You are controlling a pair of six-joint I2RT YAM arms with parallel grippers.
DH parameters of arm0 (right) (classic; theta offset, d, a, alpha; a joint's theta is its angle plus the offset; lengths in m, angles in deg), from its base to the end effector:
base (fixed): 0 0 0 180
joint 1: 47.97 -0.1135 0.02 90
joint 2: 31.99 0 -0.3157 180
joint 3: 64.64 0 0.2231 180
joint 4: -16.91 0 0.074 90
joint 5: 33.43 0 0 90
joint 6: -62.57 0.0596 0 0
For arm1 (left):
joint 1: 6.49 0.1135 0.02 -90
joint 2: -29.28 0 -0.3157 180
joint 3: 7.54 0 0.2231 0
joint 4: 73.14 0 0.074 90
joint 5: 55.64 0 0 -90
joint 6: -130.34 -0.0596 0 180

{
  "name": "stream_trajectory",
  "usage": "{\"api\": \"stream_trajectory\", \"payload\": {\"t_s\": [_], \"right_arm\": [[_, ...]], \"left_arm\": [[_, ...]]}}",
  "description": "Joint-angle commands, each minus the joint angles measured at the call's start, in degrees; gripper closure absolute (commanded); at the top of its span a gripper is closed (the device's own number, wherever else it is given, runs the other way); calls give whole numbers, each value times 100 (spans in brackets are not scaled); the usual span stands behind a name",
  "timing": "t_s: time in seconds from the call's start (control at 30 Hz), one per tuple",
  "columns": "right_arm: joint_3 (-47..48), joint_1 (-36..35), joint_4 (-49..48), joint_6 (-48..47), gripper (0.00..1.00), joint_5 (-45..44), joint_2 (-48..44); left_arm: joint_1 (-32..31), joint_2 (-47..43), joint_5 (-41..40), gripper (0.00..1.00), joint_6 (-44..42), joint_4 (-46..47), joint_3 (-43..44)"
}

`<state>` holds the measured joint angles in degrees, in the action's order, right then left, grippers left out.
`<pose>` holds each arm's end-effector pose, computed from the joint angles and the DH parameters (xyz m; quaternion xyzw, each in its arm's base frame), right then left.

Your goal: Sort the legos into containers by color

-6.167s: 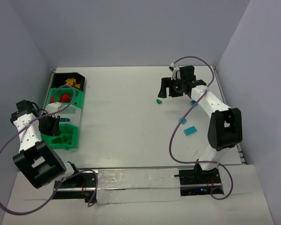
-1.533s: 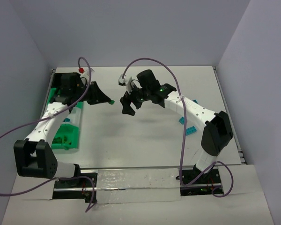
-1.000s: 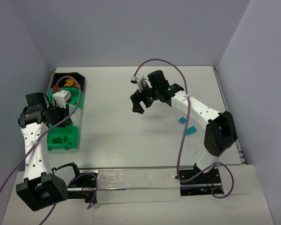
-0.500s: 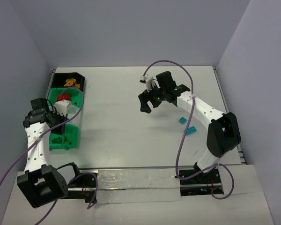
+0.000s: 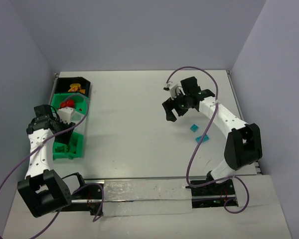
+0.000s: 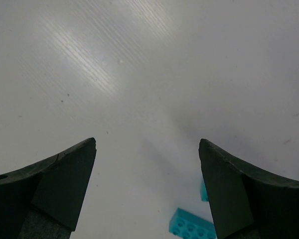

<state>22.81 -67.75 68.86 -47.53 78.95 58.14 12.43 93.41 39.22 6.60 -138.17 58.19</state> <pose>0.2918 0.1291 0.3135 -0.3742 0.8585 0.1841 0.2985 0.1577 0.0487 0.2845 0.1351 0.9630 0.0648 0.2241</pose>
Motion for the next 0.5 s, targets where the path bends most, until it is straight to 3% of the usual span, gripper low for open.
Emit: {"api": "stream_trajectory", "payload": {"t_s": [0.0, 0.2, 0.47], "right_arm": [[-48, 460, 863, -915, 11, -302, -258], [-178, 1053, 863, -1079, 17, -998, -122], [381, 1817, 395, -632, 20, -1704, 745]], "left_arm": [[49, 21, 558, 33, -19, 4, 427], [-22, 75, 1283, 32, 251, -38, 862], [-592, 47, 1329, 32, 875, 249, 1046]]}}
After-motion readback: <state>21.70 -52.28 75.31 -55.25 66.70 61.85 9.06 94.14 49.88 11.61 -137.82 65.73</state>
